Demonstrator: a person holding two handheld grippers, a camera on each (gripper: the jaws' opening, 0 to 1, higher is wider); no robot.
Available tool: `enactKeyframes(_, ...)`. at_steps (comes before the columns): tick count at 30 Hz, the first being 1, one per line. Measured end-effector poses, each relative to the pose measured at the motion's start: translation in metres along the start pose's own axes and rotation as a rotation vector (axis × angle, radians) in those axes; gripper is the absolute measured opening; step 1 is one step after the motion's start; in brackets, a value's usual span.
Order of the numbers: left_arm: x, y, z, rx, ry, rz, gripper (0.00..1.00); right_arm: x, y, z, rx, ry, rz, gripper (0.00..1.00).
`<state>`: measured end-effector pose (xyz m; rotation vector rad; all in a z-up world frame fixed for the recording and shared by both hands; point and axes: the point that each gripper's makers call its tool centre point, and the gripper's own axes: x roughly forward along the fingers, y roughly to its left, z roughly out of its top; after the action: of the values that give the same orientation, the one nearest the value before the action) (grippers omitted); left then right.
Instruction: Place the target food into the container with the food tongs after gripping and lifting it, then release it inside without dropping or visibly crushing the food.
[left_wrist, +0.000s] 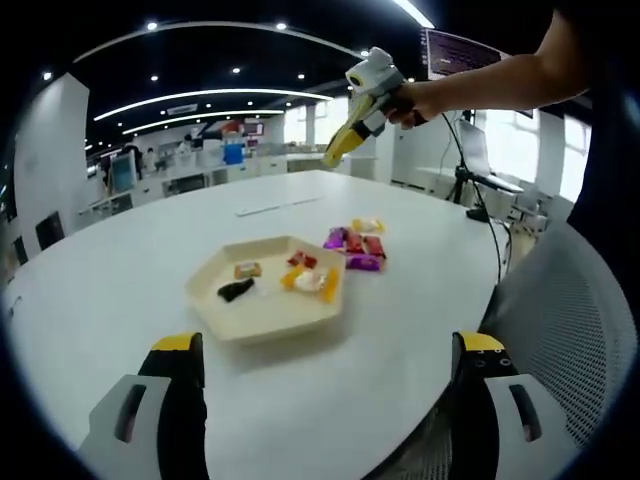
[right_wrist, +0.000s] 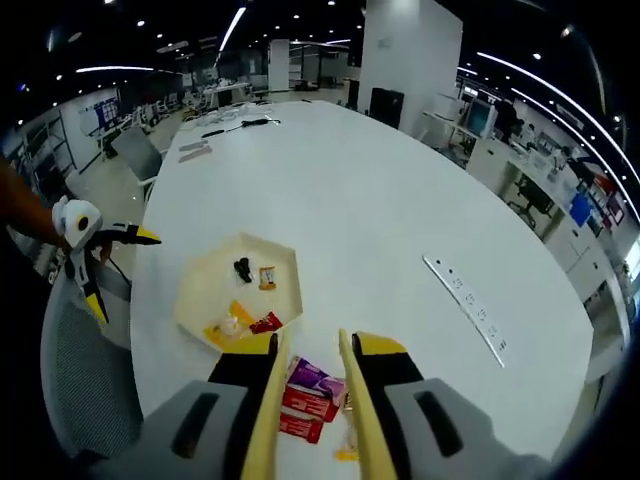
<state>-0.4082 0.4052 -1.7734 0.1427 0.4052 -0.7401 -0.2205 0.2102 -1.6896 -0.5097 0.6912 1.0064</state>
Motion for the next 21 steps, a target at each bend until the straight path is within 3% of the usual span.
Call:
enactKeyframes(9,0.0,0.001,-0.002,-0.014,0.005,0.0,0.99,-0.011,-0.014,-0.027,-0.001,0.002,-0.021,0.28)
enactKeyframes(21,0.0,-0.001,-0.002,-0.018,0.005,-0.011,0.99,-0.015,-0.018,-0.039,-0.015,-0.007,0.001,0.28)
